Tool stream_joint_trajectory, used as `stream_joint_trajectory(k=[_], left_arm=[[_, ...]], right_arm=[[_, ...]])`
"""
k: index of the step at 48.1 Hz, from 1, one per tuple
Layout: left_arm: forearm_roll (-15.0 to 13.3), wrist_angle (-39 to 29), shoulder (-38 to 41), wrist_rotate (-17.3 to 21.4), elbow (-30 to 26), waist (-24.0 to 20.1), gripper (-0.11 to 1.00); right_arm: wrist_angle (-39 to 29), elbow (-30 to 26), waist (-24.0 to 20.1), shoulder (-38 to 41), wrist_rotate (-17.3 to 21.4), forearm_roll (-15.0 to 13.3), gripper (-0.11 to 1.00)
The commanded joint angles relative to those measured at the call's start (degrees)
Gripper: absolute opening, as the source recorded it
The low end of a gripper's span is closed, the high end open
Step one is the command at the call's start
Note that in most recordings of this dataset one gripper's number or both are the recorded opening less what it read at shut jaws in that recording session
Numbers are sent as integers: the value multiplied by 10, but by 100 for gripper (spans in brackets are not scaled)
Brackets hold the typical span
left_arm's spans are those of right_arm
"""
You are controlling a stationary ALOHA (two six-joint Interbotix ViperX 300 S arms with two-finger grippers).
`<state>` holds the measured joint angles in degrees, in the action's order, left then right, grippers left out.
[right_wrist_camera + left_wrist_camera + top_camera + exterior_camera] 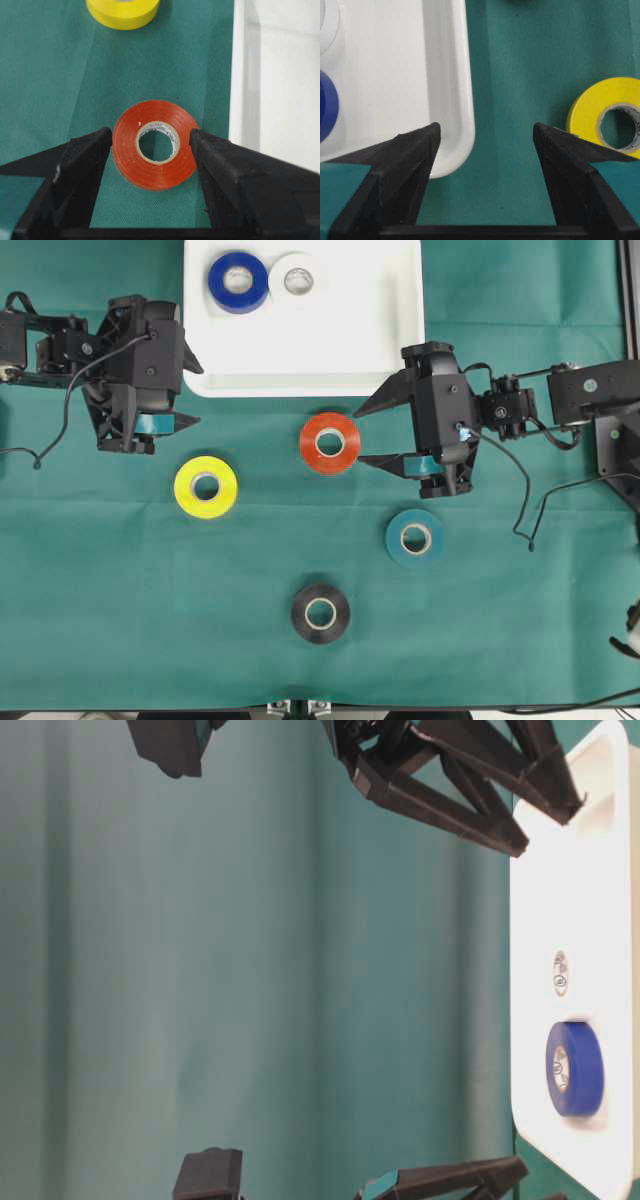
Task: Put the tape alternately from left to right into the white case.
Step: 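Reach the right gripper over to the yellow tape roll and grip it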
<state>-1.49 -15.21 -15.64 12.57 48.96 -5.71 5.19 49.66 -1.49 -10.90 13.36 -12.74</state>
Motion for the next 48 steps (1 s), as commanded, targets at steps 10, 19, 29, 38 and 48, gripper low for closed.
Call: stream_joint_trajectory(k=[10, 19, 29, 38, 48], left_arm=[[-1, 2, -10, -1, -6, 3, 94], [-1, 2, -10, -2, -6, 2, 94], [-1, 2, -10, -2, -3, 3, 94], [-1, 1, -10, -2, -3, 3, 93], [-1, -7, -11, -2, 1, 3, 93]], right_arm=[[5, -4, 0, -4, 2, -2, 71], [5, -5, -9, -4, 3, -2, 71], [26, -24, -21, 20, 2, -2, 71], [28, -76, -33, 83, 1, -2, 72], [4, -142, -50, 142, 0, -2, 71]])
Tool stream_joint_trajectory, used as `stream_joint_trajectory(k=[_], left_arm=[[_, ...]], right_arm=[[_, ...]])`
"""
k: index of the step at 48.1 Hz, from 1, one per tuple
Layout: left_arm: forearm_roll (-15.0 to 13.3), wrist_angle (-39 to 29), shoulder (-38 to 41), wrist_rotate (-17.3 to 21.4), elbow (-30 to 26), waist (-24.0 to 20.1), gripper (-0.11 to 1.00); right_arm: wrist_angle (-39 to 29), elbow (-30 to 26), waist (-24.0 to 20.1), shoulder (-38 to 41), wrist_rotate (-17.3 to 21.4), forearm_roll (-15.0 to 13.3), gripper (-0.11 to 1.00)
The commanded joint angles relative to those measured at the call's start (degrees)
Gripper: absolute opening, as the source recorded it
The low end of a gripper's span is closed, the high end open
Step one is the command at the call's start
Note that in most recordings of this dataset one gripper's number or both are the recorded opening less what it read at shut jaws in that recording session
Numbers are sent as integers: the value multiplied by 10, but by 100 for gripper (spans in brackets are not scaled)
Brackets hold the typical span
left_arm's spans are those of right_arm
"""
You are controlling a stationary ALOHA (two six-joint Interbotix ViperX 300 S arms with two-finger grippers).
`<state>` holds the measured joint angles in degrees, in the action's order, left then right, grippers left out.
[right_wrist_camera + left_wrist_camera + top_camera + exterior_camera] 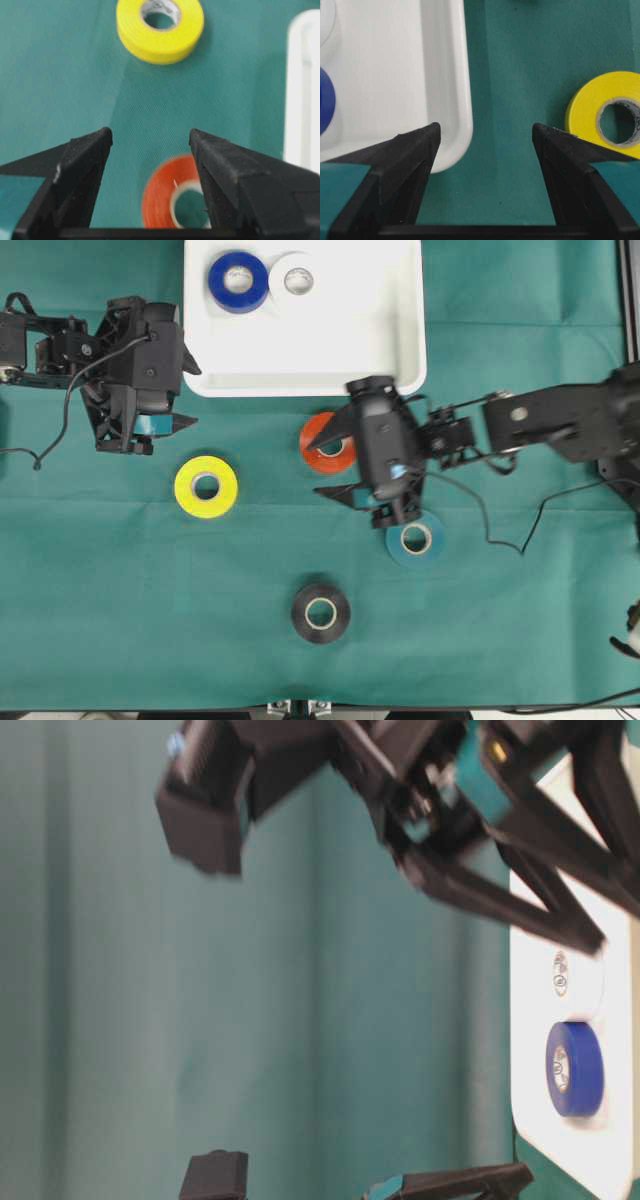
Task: Put the tape alternately from left to right into the white case.
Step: 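Reach the right gripper over to the yellow tape roll and grip it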
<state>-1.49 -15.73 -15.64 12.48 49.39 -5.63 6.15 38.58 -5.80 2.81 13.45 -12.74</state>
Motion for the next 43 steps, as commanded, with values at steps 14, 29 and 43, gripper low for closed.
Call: stream_joint_trajectory(k=[14, 29, 43], left_arm=[[-1, -4, -13, -1, 0, 1, 93], [-1, -4, -14, -1, 1, 1, 93], [0, -4, -14, -1, 3, 1, 93]], right_arm=[[-46, -111, -25, 69, -2, -2, 71], [-88, -209, -25, 146, -4, -9, 71], [-154, -297, -30, 206, -4, -18, 71]])
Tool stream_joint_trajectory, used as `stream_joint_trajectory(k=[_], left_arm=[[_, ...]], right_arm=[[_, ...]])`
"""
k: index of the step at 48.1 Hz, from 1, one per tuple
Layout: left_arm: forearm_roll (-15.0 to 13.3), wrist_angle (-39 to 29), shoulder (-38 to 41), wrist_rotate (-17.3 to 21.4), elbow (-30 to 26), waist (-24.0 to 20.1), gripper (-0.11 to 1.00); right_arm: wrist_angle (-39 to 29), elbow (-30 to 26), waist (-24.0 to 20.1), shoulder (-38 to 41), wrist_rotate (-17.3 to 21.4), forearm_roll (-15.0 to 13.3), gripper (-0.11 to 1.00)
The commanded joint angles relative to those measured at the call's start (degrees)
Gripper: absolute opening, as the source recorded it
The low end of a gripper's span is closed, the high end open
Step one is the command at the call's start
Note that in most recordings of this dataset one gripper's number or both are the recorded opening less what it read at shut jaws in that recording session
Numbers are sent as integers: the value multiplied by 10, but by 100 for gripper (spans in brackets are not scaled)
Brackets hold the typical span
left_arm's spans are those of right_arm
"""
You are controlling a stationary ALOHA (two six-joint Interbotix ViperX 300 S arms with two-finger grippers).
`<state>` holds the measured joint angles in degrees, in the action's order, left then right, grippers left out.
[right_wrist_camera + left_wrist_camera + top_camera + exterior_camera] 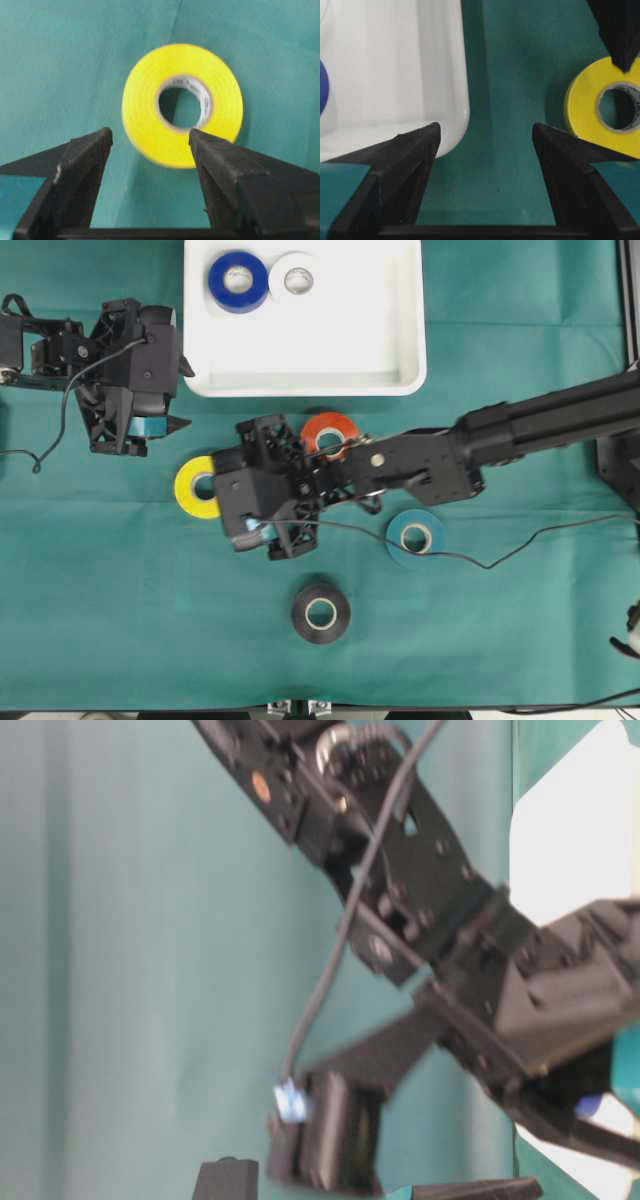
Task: Put the tape alternately from left to right into the white case.
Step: 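Reach the right gripper over to the yellow tape roll and grip it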
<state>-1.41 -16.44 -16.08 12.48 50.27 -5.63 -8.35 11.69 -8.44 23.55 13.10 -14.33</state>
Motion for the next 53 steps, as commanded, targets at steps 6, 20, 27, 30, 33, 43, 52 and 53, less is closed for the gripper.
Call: stream_joint_trajectory(k=[6, 20, 27, 30, 33, 43, 52, 53], left_arm=[[-1, 3, -9, -1, -5, 1, 93], [-2, 3, -10, -1, -5, 2, 93], [-1, 3, -10, -1, -6, 2, 93], [-1, 3, -10, -1, -6, 1, 93], [-1, 3, -9, -1, -6, 1, 93], [-2, 3, -9, -1, -4, 1, 93], [-2, 3, -10, -1, -2, 1, 93], [-2, 3, -9, -1, -2, 1, 93]], right_arm=[[-32, -55, -4, 16, -1, -1, 71], [-74, -104, -6, 50, -3, -1, 71], [-75, -113, -11, 62, -3, -1, 70], [-75, -117, -11, 68, -3, -1, 70], [-75, -119, -12, 71, -3, -1, 70], [-69, -120, -7, 80, -3, -2, 69], [-54, -120, -7, 78, -4, -18, 58], [-55, -120, -7, 77, -4, -20, 53]])
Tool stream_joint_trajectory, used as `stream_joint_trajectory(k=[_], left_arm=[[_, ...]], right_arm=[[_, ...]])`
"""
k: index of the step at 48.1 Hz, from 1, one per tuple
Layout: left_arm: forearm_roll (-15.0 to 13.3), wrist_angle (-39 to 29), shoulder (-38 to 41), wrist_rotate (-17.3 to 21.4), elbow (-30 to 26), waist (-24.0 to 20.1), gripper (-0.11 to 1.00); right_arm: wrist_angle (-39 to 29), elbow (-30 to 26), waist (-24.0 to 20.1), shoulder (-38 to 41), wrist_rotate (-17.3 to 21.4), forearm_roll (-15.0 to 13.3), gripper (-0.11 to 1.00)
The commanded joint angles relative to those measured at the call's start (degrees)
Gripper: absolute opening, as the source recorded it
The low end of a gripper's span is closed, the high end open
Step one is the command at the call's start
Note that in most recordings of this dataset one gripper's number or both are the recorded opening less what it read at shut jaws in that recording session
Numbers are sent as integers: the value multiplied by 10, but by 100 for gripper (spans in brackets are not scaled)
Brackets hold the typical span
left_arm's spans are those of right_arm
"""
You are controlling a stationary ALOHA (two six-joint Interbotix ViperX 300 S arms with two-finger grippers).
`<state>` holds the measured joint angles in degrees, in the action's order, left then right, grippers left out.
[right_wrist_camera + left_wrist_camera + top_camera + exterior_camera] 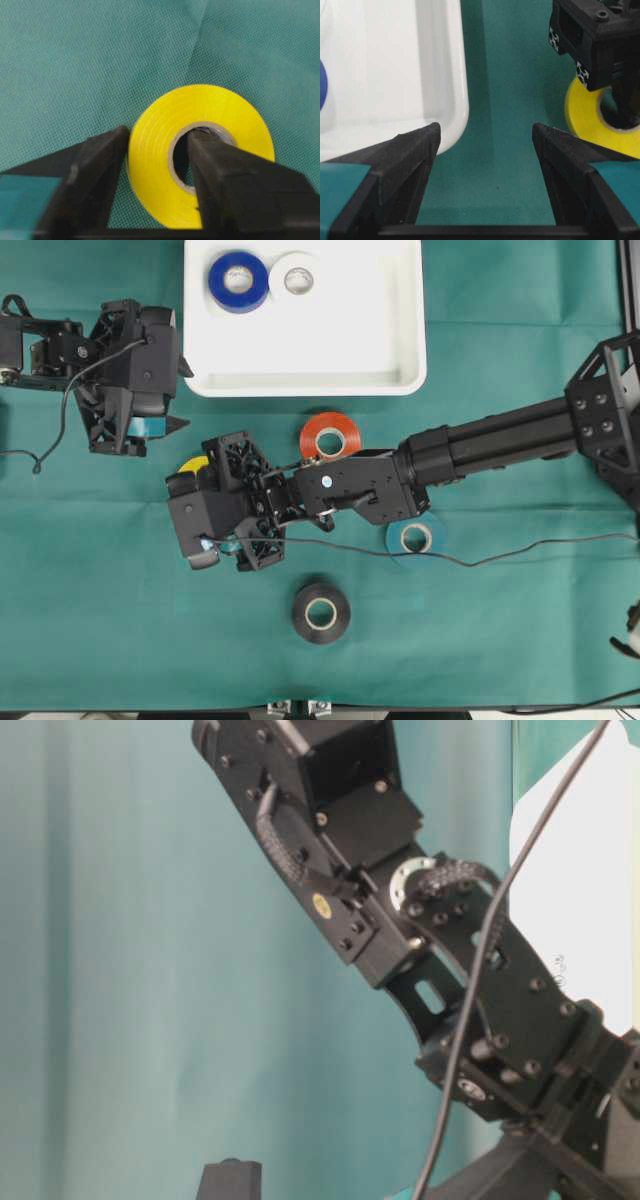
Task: Put the tape alternately from left to right into the white case.
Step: 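Reach the right gripper over to the yellow tape roll and grip it, then lift the yellow roll and carry it into the tray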
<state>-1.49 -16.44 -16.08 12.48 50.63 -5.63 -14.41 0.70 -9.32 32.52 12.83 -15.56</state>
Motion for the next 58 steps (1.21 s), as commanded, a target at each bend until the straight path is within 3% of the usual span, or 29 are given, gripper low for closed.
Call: stream_joint_trajectory(k=[1, 5, 22, 46, 58], left_arm=[[-1, 3, -10, -1, -4, 1, 93], [-1, 2, -10, -1, -4, 1, 93], [-1, 3, -10, -1, -4, 1, 93], [-1, 3, -9, -1, -4, 1, 93], [-1, 2, -10, -1, -4, 1, 93]], right_arm=[[4, -10, 2, -13, -1, -11, 48], [1, -8, 2, -19, 0, -13, 30], [-9, 8, -3, -47, 1, -13, 30], [-21, 92, -11, -162, 7, -13, 30], [-25, 110, -11, -177, 7, -13, 30]])
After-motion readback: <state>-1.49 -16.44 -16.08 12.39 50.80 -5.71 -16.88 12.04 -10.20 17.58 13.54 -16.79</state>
